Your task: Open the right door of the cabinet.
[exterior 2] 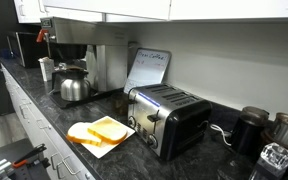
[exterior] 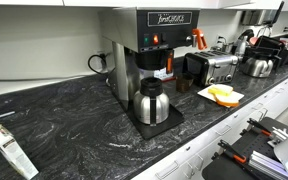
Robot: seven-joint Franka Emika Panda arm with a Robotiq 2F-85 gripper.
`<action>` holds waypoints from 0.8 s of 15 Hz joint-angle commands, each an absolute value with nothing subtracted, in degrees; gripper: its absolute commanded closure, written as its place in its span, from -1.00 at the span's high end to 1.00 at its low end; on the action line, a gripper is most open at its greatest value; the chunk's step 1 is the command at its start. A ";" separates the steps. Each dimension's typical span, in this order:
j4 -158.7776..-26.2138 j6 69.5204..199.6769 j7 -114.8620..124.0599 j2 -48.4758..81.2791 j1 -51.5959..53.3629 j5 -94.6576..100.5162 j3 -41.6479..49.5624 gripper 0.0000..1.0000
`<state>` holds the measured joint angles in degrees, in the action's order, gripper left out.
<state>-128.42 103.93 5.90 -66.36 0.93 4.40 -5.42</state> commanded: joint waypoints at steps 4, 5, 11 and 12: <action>-128.35 103.85 5.66 -66.31 0.57 4.10 -5.56 0.41; -128.35 103.85 5.66 -66.33 0.57 4.10 -5.55 0.41; -128.35 103.85 5.66 -66.33 0.57 4.10 -5.56 0.41; -128.35 103.85 5.66 -66.33 0.57 4.10 -5.55 0.41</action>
<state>-128.48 103.91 5.91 -66.40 0.94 4.40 -5.45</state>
